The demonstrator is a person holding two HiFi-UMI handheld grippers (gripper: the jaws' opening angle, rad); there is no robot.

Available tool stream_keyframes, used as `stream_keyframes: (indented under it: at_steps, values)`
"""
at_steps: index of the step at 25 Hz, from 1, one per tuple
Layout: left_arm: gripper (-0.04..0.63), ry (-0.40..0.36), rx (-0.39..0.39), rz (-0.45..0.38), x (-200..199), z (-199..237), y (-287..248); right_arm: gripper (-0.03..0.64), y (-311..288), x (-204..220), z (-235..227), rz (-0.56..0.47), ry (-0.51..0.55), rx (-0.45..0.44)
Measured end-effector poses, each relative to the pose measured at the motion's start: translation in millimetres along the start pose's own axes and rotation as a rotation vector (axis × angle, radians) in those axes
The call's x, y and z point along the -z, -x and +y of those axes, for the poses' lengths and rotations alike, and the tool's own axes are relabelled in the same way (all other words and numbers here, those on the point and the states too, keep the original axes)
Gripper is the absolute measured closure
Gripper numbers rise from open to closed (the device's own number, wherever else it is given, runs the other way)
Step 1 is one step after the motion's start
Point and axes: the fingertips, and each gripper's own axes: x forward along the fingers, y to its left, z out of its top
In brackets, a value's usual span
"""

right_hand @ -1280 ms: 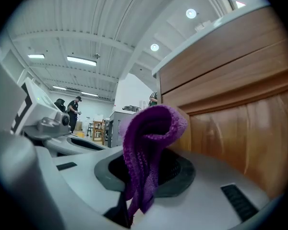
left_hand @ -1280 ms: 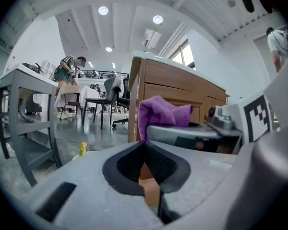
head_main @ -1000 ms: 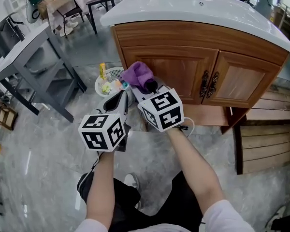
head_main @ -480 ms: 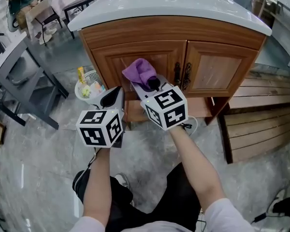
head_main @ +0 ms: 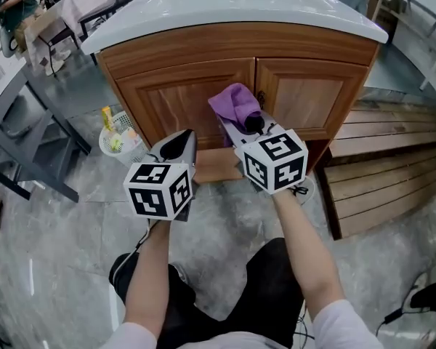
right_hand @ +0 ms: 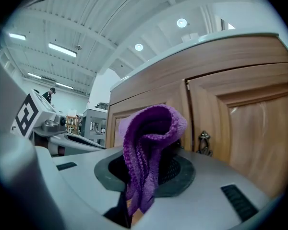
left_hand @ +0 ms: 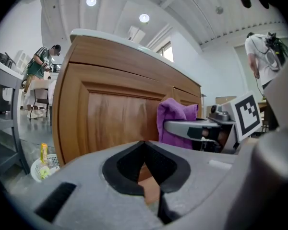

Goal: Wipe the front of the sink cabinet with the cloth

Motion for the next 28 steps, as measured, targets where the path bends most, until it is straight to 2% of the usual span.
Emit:
stream_keyframes:
  at_steps: [8, 15, 28]
  values:
    - [0.589, -0.004, 0.086, 0.013, 5.9, -37.6, -25.7, 0.532, 34.3, -0.4, -30.7, 0.0, -0.023, 0.052]
    - [0.589, -0.009, 0.141, 0.02, 8.4, -63.7, -40.4, 0.532, 60.1, 3.3, -70.6, 0.01, -0.012, 0.143]
    - [0.589, -0.02, 0.197, 0.026, 12.0, -88.8, -47.6, 0.532, 139.1, 23.7, -184.7, 0.05, -0.002, 0.432]
